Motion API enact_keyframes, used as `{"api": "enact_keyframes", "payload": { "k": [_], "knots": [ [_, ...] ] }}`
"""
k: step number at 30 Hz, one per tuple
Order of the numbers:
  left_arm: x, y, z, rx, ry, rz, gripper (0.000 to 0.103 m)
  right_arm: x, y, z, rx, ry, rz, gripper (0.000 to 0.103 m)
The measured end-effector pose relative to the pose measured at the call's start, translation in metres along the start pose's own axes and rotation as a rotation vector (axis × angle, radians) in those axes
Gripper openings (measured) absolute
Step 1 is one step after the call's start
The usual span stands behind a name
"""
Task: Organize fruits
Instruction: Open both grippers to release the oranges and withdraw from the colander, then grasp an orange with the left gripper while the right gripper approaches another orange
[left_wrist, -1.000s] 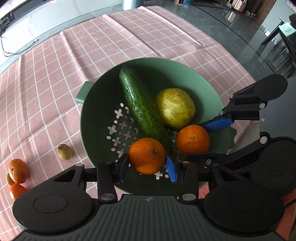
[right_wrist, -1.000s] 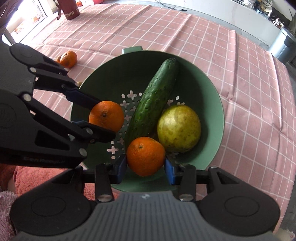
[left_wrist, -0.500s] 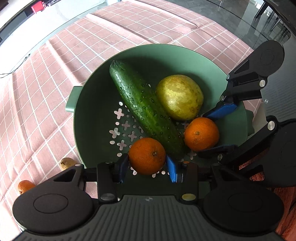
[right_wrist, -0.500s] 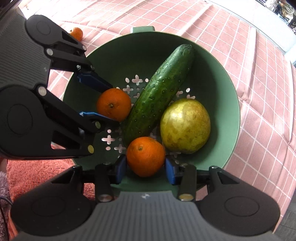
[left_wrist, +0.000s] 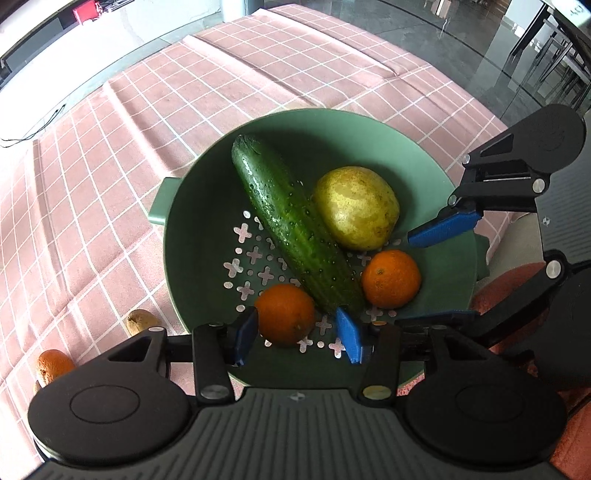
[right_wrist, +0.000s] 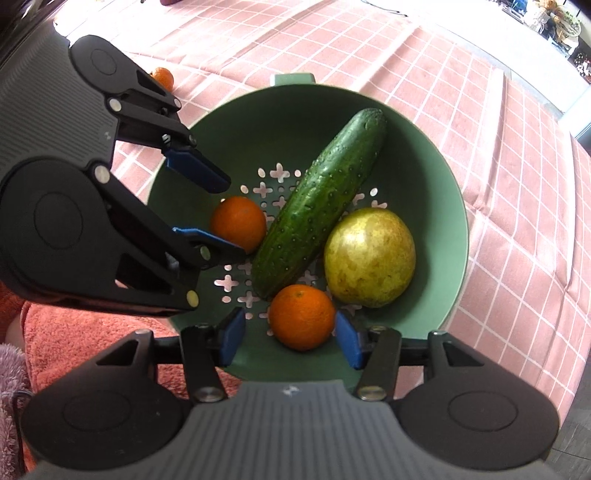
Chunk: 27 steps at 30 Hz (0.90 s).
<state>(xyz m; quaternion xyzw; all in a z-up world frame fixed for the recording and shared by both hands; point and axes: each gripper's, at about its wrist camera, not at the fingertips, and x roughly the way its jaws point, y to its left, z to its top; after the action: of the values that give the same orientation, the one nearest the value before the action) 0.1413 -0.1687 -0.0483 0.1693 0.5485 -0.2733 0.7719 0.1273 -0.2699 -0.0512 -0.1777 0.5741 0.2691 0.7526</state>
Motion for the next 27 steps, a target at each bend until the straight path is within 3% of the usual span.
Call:
{"api": "enact_keyframes", "payload": {
  "k": [8,16,21,27],
  "knots": [
    [-0.046,0.013,-0.021,-0.073,-0.136,0.005,0.058,-0.03,0.018,-0.007,0.075,-0.146,-0.044,0.057],
    [-0.092,0.051,-0.057,-0.172,-0.28,0.062,0.058,-0.056,0.058,-0.002,0.23,-0.402,0.018,0.057],
    [-0.101,0.085,-0.084,-0.257,-0.339,0.089,0.058,-0.047,0.09,0.016,0.294,-0.517,0.008,0.057],
    [-0.097,0.129,-0.115,-0.39,-0.366,0.08,0.058,-0.019,0.121,0.039,0.329,-0.58,-0.028,0.058]
  ]
}}
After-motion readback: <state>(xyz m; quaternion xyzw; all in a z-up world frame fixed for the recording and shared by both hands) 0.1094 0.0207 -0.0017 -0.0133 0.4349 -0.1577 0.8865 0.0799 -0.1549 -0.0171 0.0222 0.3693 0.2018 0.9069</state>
